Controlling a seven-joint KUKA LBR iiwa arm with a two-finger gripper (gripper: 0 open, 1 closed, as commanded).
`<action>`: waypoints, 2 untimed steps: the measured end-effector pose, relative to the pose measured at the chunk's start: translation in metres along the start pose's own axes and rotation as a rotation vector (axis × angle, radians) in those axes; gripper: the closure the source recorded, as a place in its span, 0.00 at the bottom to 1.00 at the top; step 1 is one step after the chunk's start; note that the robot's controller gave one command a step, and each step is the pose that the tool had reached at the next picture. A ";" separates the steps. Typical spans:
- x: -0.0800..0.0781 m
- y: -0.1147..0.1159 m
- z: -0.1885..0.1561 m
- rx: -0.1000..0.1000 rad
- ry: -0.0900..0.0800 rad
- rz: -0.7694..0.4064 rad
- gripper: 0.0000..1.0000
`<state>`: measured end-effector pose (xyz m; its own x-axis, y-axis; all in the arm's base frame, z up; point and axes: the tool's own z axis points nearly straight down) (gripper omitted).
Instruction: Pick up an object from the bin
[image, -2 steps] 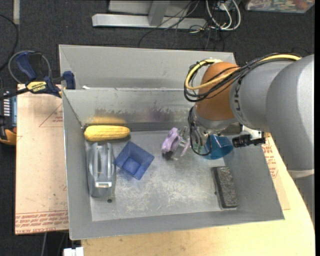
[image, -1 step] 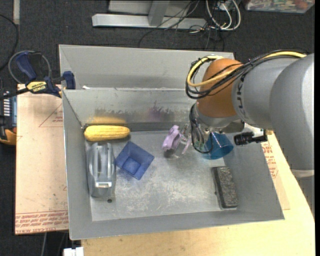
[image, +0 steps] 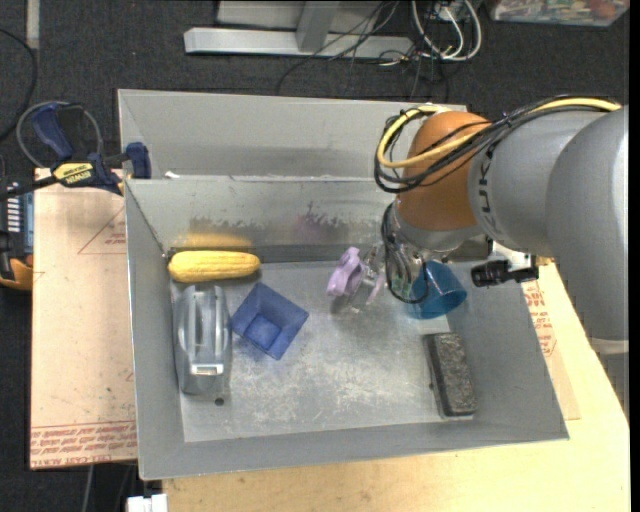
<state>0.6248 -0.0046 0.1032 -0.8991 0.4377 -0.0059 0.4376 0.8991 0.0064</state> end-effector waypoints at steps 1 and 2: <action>-0.001 0.000 -0.010 -0.001 -0.002 -0.001 1.00; 0.001 0.000 -0.022 0.001 0.003 -0.001 1.00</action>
Offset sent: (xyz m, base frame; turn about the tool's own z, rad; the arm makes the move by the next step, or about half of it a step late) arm 0.0001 0.0001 0.0505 -0.0004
